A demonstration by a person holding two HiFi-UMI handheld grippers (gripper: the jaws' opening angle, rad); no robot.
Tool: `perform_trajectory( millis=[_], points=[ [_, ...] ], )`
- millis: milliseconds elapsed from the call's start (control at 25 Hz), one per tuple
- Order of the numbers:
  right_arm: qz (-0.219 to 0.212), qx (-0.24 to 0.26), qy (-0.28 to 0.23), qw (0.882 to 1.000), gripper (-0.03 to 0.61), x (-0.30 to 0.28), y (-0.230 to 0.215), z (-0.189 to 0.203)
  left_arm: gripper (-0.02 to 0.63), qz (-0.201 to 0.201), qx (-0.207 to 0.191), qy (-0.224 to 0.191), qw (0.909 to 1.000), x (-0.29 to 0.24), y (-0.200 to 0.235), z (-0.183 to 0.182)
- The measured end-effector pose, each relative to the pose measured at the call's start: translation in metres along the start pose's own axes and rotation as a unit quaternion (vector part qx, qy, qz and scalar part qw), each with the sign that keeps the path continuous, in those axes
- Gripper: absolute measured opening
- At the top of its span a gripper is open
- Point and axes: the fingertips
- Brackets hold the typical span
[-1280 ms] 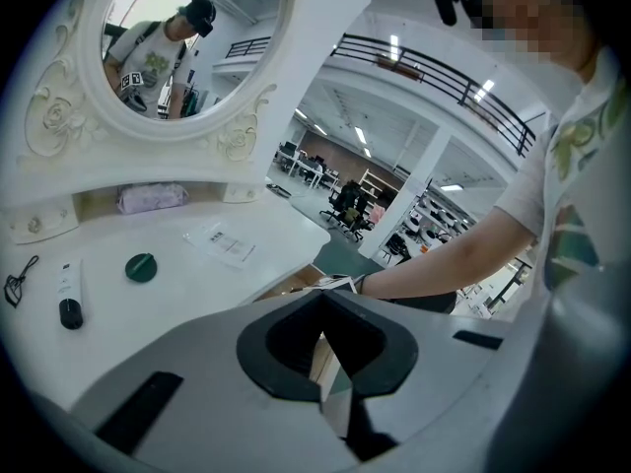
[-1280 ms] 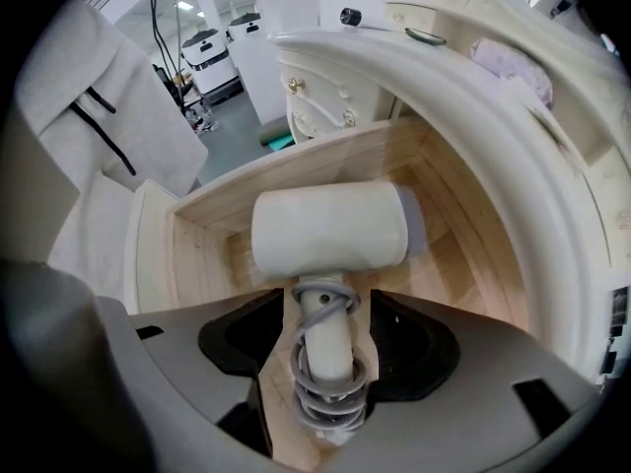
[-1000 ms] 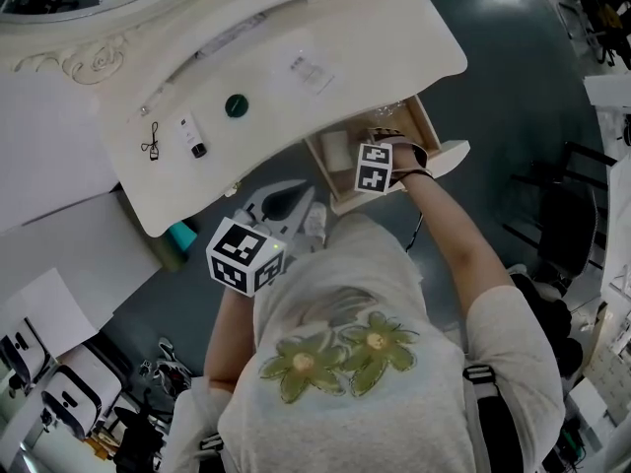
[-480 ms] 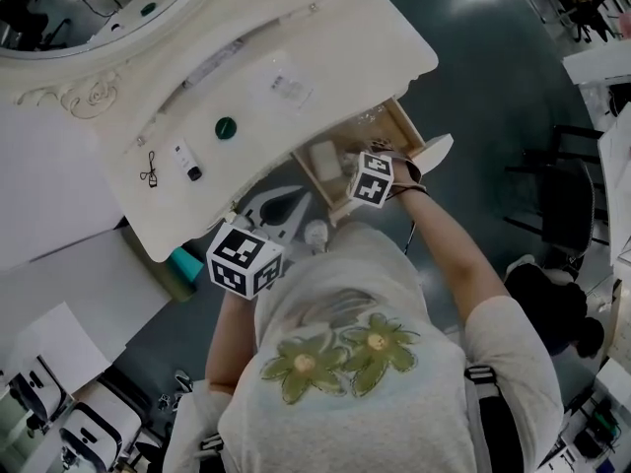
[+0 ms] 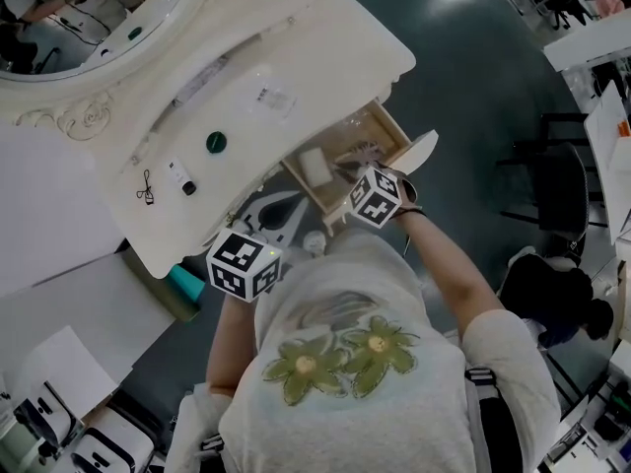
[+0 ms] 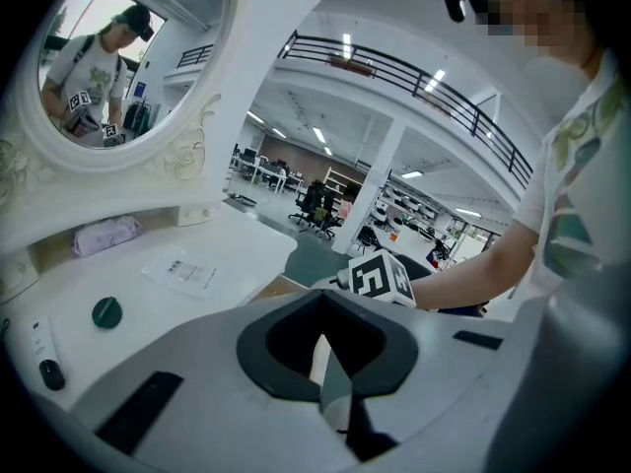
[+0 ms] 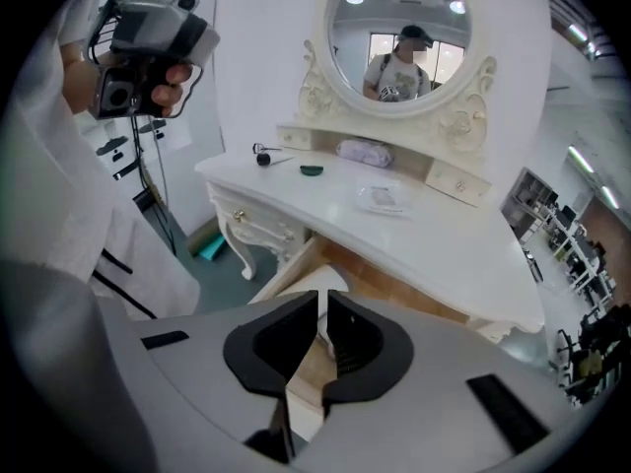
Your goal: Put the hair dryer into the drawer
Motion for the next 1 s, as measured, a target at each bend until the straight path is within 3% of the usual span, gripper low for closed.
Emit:
perform_trajectory(
  millis=[240, 640, 1000],
  points=[
    [0.026, -0.071, -0.056, 0.996, 0.035, 0.024, 0.001, -0.013, 0.009, 0.011, -0.005, -0.001, 0.9999, 0.001, -0.009, 0.003],
    [0.063, -0.178, -0.141, 0.972, 0.026, 0.068, 0.013, -0.039, 0.009, 0.023, -0.014, -0.006, 0.9996, 0.004, -0.022, 0.008],
    [0.099, -0.193, -0.192, 0.957, 0.021, 0.108, 0.026, -0.051, 0.009, 0.035, -0.018, -0.012, 0.9992, 0.008, -0.034, 0.013]
  ],
)
Point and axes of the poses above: the fingertips, and each gripper's own axes: x backward along the fingers, y to its left, z out of its underside, and after that the axes turned 5 degrees about -x, right-handed
